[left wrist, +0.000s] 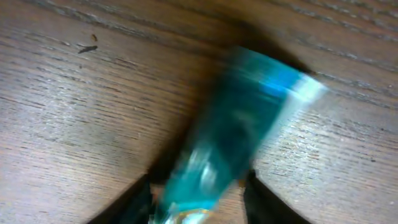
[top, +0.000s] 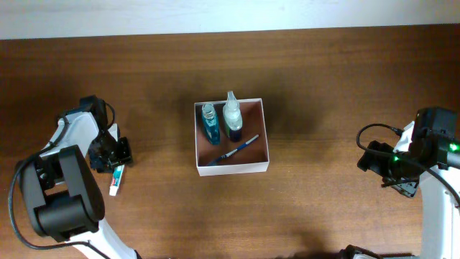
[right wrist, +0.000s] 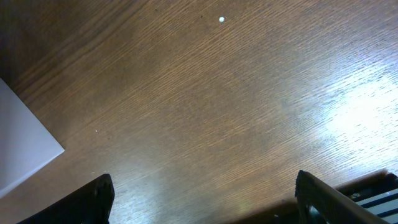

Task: Pack container
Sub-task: 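Move left gripper to the teal toothpaste tube and grasp it, then carry toothpaste tube with left gripper and place it in box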

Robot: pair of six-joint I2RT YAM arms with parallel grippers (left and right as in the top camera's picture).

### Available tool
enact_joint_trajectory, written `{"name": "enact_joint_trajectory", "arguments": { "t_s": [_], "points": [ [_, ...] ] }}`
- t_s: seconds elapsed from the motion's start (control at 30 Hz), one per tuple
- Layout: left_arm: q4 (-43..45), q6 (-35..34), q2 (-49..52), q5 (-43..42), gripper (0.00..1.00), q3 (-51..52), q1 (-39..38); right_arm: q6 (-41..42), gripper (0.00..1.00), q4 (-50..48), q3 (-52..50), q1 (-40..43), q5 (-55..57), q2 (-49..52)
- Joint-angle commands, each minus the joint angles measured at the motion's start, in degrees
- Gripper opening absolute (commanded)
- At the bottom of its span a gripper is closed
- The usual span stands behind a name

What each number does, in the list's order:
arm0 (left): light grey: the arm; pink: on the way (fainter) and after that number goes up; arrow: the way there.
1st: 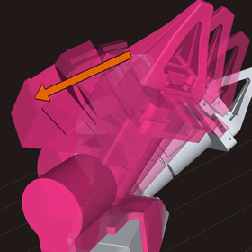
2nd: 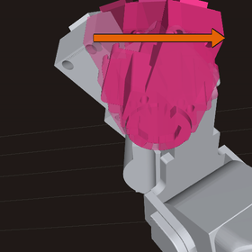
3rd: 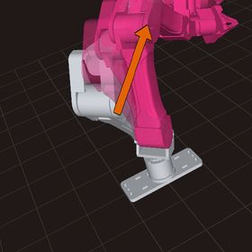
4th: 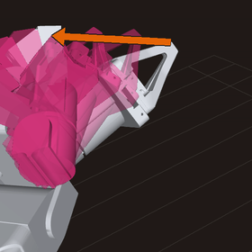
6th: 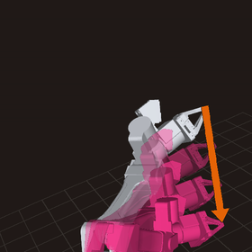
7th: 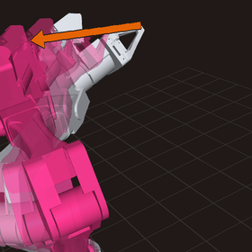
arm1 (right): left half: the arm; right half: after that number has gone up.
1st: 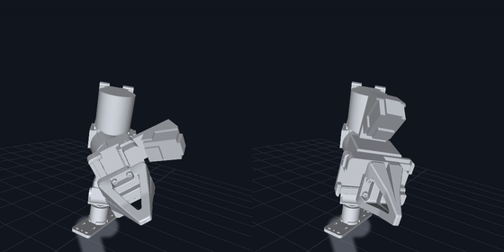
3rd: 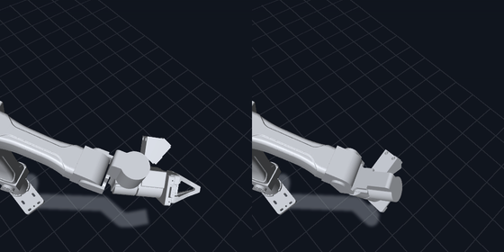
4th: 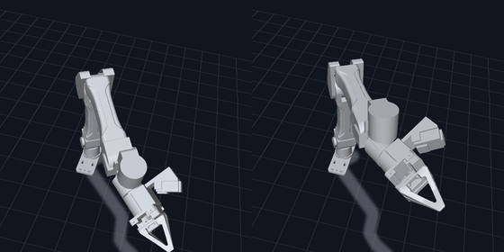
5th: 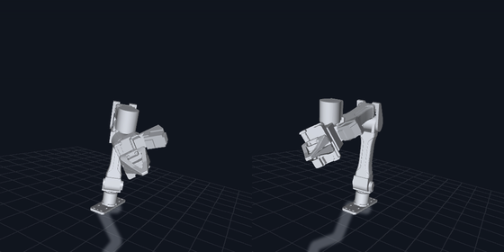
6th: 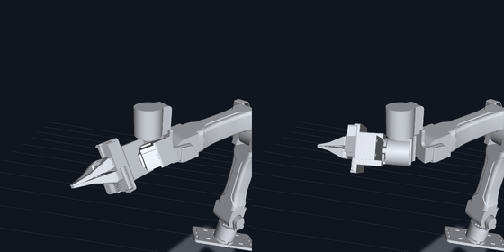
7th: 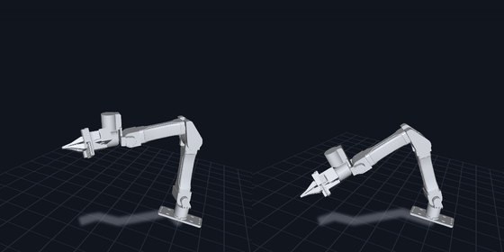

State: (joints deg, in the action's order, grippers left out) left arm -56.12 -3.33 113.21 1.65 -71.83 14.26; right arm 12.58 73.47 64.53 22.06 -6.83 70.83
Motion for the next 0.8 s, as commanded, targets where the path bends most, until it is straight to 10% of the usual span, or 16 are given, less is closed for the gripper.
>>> {"name": "enact_joint_trajectory", "arguments": {
  "t_s": [0.0, 0.37, 0.6, 0.77],
  "points": [
    [0.1, -0.5, 3.8, 2.1, 0.33, 1.5, 0.3, -0.4, 0.86, 0.0, -0.3, -0.3, 0.0, 0.1],
    [-2.8, -1.4, 2.6, 0.9, 0.01, -1.4, -0.5, -0.4, 0.86, 0.0, -0.3, -0.3, 0.6, 0.1],
    [-6.5, -0.9, -9.6, 0.8, 0.00, -8.0, -7.8, -0.4, 0.86, 0.0, -0.3, -0.3, 0.6, 0.1],
    [-2.6, 12.3, -24.0, 0.6, 0.00, -10.4, -23.6, -0.3, 0.86, -0.3, -0.3, -0.3, 0.6, 0.1]
  ]
}}
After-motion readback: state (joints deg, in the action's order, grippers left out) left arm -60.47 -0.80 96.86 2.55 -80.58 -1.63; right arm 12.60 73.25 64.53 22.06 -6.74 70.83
